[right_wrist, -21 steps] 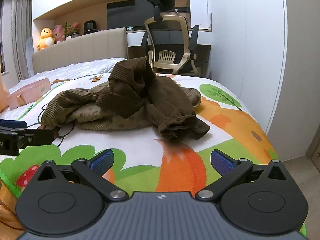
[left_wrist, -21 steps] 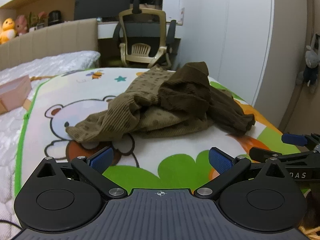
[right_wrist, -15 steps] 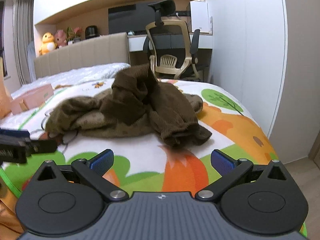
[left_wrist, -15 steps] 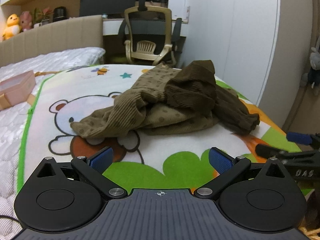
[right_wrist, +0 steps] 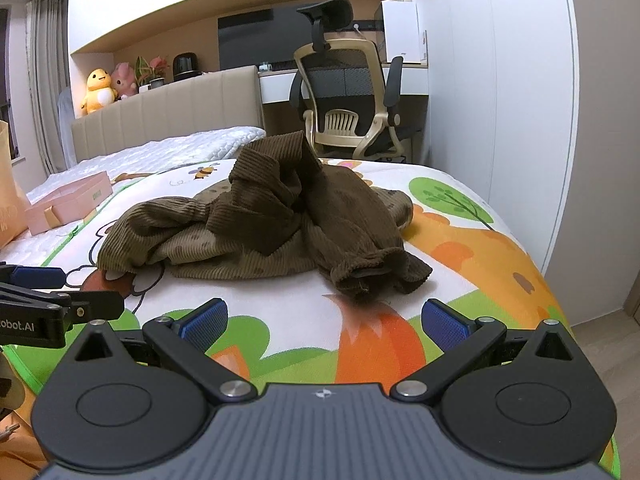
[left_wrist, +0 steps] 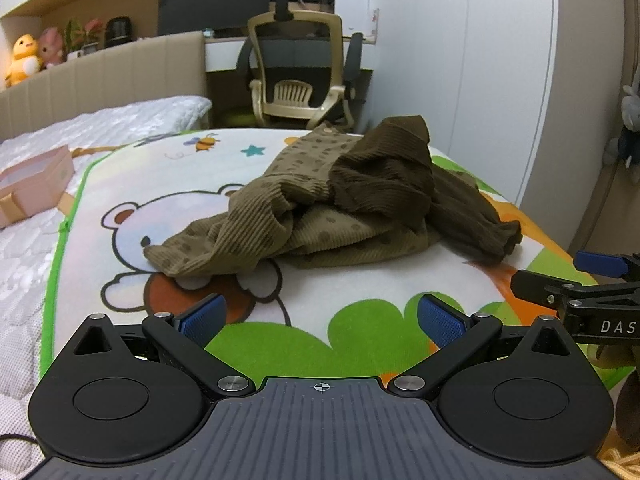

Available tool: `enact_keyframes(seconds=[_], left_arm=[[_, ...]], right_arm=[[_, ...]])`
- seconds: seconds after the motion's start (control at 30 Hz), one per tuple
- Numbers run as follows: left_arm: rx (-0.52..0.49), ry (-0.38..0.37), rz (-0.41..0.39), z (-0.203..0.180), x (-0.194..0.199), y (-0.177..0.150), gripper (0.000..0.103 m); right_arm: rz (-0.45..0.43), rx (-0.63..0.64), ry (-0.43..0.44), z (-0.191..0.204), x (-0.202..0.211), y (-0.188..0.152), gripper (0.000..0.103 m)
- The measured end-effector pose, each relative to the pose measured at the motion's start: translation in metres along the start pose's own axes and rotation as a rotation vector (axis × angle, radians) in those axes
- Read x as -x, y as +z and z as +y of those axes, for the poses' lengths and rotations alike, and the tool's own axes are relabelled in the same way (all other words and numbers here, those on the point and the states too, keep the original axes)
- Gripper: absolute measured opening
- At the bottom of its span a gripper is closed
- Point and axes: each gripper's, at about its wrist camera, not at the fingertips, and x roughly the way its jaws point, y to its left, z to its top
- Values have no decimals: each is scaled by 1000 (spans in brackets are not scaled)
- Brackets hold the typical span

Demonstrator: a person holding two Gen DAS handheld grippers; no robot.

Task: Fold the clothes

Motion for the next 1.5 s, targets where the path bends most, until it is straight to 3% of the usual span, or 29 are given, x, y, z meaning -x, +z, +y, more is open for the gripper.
enact_keyframes(seconds=[1.5], left_arm=[[5,6,15,-1,-1,-2,103]], right_arm=[[16,-9,7,0,-2,-3,103]])
